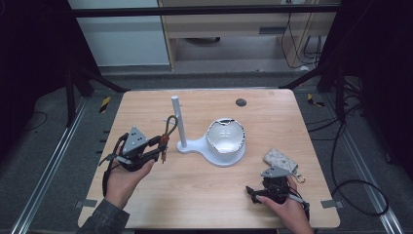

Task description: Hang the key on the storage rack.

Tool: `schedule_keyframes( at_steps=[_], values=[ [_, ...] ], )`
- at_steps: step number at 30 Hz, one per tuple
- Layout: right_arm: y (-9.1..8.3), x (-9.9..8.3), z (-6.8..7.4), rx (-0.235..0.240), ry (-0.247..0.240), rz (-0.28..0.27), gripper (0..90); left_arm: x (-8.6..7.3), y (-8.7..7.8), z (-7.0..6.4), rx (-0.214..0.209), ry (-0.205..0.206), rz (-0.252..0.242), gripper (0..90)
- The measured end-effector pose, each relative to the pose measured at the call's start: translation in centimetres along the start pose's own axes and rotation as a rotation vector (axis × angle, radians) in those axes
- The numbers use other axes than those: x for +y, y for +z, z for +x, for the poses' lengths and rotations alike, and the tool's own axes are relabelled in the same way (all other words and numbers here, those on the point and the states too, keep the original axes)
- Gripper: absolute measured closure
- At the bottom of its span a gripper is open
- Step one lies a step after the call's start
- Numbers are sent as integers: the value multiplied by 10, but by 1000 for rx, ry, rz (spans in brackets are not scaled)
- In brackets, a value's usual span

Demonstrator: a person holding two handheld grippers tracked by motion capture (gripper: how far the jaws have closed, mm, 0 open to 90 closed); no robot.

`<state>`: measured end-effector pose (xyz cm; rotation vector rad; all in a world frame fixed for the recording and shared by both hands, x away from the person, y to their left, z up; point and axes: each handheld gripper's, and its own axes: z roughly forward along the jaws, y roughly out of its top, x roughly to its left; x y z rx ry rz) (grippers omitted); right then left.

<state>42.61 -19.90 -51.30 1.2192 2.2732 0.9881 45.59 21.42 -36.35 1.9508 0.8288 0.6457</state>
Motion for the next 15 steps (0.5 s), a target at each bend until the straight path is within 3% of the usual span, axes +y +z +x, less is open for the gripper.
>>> schedule_keyframes(
  at_steps=[15],
  values=[
    [0, 0, 0, -1, 0, 1, 46, -1, 16, 4, 7, -20, 19, 661]
  ],
)
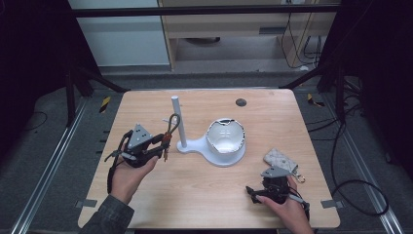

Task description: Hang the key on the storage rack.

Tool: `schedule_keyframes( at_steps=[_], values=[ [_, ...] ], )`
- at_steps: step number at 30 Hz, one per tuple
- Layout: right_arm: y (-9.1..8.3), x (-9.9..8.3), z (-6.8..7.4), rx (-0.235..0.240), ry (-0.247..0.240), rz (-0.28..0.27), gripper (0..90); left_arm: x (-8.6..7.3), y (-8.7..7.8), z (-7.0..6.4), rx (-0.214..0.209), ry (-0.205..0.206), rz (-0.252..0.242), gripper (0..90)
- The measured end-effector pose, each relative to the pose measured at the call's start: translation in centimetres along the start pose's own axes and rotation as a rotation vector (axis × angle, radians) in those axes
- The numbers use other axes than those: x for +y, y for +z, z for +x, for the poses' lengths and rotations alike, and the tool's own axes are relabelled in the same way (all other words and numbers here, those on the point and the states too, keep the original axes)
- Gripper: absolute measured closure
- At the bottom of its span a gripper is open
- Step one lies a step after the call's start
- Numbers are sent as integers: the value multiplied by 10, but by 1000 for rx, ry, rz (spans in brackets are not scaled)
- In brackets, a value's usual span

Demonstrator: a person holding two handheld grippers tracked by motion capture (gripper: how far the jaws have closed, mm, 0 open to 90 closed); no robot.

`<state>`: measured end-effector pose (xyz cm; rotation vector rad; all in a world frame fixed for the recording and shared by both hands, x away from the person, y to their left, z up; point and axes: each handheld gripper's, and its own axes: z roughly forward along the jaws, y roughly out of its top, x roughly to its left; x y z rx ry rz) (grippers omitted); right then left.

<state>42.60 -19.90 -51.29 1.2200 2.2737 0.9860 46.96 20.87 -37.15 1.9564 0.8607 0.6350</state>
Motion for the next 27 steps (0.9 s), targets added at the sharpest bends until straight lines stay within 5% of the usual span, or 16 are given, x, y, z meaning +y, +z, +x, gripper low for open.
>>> schedule_keyframes(
  at_steps=[27],
  values=[
    [0, -1, 0, 2, -3, -2, 46, -5, 42, 1, 21, -49, 50, 656]
  ],
)
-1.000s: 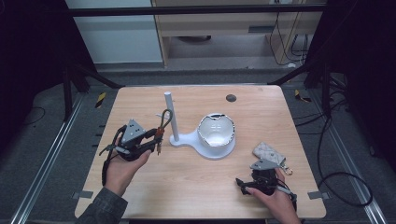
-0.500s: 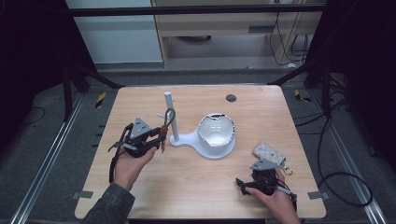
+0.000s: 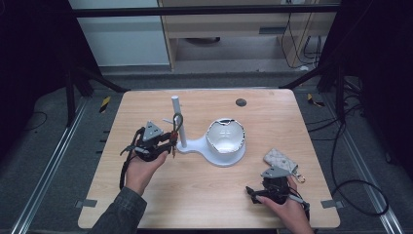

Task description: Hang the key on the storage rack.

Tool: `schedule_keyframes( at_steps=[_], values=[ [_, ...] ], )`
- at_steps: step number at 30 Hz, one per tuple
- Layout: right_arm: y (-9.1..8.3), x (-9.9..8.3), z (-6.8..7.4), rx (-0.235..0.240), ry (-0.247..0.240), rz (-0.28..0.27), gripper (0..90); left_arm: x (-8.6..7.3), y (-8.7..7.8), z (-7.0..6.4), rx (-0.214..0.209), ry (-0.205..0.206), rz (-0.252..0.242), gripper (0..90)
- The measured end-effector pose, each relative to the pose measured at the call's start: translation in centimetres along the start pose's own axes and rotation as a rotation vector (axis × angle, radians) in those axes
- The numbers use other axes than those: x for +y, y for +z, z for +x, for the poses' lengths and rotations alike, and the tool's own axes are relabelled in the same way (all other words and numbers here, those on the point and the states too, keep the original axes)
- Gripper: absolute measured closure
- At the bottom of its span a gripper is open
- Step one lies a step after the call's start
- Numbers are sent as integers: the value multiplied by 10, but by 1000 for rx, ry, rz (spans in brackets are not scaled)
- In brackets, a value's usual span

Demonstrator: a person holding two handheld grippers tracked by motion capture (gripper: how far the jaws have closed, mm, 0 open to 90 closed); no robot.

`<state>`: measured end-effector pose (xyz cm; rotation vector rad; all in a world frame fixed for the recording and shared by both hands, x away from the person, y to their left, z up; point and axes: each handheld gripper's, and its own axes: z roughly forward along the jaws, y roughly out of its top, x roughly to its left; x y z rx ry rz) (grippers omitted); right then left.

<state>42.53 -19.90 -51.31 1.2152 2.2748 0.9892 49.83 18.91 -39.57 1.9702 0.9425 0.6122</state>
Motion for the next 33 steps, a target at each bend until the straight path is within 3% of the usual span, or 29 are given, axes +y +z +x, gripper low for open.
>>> schedule_keyframes(
  at_steps=[13, 24, 33],
  values=[
    [0, 0, 0, 1, -2, 0, 45, -2, 14, -4, 22, -9, 0, 651],
    [0, 0, 0, 2, -3, 0, 46, -1, 17, -8, 19, -5, -13, 638],
    [0, 0, 0, 2, -2, 0, 45, -3, 14, -10, 18, 2, -13, 576]
  ],
)
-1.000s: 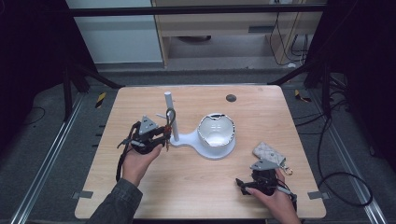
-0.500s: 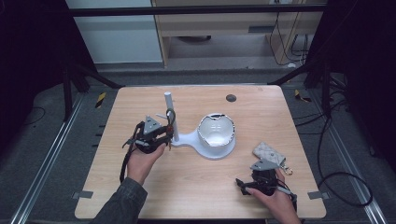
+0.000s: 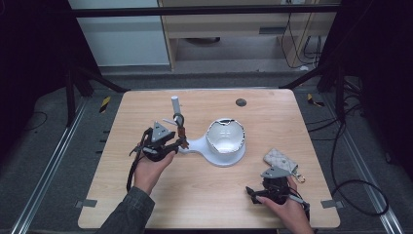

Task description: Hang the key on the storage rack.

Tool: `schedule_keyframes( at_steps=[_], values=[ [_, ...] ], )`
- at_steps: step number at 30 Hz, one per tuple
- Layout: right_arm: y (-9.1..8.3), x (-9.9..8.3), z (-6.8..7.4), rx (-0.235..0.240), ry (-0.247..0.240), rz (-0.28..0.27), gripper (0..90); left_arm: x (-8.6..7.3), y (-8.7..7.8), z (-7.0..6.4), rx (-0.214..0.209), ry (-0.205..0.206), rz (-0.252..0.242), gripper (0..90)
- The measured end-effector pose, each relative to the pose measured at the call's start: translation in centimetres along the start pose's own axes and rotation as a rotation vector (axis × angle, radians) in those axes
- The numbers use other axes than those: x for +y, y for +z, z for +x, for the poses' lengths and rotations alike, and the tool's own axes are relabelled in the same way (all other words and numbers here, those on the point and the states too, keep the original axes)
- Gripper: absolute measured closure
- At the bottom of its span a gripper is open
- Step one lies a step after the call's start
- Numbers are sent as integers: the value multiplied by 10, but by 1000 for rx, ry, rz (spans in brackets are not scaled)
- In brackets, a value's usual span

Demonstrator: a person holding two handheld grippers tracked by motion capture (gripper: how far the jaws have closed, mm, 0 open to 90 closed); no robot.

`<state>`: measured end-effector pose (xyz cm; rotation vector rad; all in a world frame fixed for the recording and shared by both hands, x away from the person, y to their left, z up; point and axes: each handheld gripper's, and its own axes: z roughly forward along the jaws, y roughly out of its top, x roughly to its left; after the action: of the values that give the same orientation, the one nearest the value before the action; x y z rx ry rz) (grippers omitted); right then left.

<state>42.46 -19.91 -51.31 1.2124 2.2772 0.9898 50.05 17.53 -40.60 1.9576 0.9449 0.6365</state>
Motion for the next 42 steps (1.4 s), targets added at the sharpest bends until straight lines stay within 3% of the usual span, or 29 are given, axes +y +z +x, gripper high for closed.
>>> schedule_keyframes(
  at_steps=[10, 15, 20, 22, 27, 33, 42],
  values=[
    [0, 2, 0, 2, 0, 14, 45, -21, -15, 4, 8, -18, 15, 469],
    [-5, 8, -1, 28, -8, 29, 87, -34, -18, 6, 6, -13, 31, 413],
    [-23, 23, -1, -37, -60, -5, 110, -49, -20, 9, 14, -14, 43, 354],
    [-32, 33, -2, -69, -93, -9, 167, -55, -19, 11, 17, -16, 51, 331],
    [-56, 62, -7, -138, -149, -37, 144, -66, -16, 16, 19, -15, 76, 284],
    [-64, 85, -24, -141, -166, 90, 140, -76, -18, 26, 28, -49, 92, 252],
    [-63, 97, -58, -104, -134, 263, 140, -88, -20, 38, 35, -91, 132, 219]
  ],
)
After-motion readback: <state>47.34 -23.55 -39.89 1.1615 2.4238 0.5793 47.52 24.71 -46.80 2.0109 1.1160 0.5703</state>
